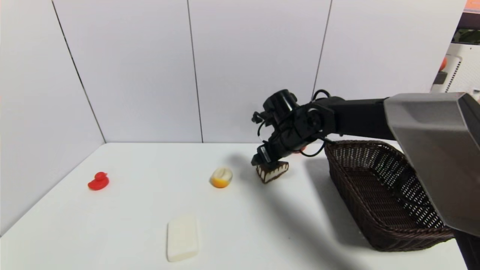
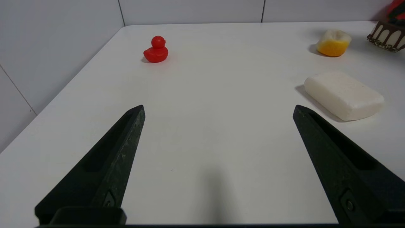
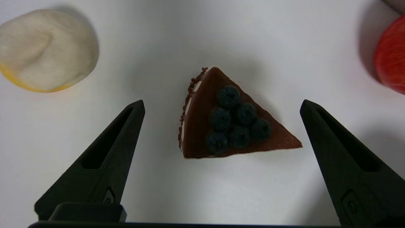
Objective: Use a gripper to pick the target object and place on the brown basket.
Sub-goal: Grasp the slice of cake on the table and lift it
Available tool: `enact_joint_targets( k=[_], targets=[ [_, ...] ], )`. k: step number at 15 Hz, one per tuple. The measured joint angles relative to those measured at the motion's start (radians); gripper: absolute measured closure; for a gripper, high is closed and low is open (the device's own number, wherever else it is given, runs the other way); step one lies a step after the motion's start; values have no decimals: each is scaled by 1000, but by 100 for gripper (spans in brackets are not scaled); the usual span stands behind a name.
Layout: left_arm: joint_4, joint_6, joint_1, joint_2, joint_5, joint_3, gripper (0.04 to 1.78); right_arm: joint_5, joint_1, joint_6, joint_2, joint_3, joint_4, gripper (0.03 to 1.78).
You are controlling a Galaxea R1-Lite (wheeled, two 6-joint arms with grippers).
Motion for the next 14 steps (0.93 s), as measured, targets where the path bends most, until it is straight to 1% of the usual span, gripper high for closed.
enact_joint_targets(
  k=[6,14],
  targets=[
    [0,0,0,0,0,0,13,-1,-13,-1,60,0,-1,12],
    [0,0,0,0,1,0,13,-2,-20,0,71,0,10,12]
  ],
)
